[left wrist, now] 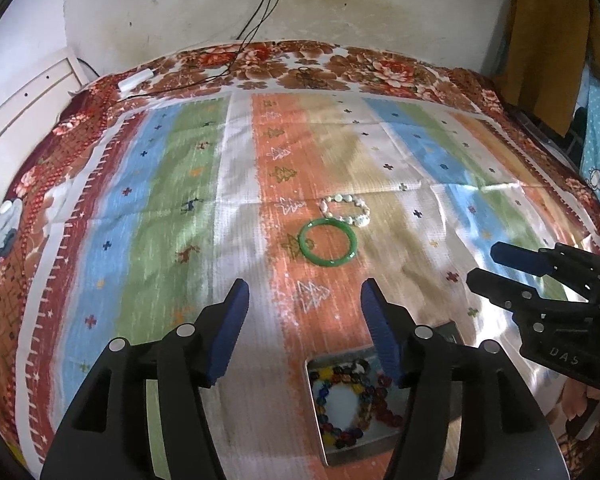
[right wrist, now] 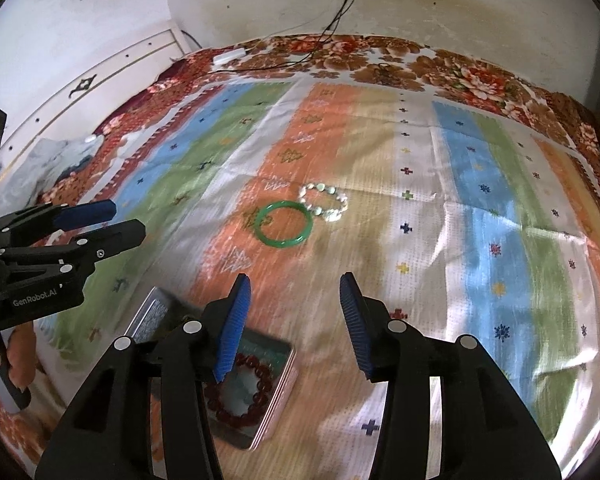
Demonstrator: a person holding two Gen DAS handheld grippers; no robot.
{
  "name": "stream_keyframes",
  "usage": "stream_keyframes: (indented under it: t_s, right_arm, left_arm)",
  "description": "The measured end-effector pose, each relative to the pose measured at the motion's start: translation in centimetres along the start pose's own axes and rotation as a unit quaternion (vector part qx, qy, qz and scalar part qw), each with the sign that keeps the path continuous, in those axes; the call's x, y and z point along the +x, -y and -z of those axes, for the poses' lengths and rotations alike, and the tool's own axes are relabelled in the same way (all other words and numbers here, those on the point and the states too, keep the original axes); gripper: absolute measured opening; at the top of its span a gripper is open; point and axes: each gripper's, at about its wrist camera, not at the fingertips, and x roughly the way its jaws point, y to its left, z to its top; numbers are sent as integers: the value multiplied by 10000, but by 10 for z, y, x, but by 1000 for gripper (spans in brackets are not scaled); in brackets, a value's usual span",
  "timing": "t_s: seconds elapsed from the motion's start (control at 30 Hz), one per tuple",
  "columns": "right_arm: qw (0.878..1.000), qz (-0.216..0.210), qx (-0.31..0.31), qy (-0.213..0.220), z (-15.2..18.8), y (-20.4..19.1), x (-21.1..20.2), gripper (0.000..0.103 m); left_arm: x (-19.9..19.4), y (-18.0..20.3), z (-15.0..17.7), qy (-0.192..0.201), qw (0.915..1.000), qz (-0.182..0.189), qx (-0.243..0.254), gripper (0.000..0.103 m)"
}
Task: Organize jewelry
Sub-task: 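Move both open tools toward the green jade bangle and white pearl bracelet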
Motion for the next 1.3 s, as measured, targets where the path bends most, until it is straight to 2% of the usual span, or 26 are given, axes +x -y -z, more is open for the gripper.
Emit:
stream_keyframes:
  t_s: [0.47, 1.13, 1.3]
  right_arm:
    - [9994, 311, 139, 90, -28, 19, 25, 50]
    - [9983, 102, 523, -216, -46, 39, 60, 50]
    - [9982, 105, 527, -273, -49, 40, 68, 50]
  left_arm:
    - [28, 2, -24, -142, 9998, -54, 141, 62]
    - [75, 5, -39, -592, 9978, 110, 286, 65]
    - [85, 4, -42, -757, 9964, 252, 290, 65]
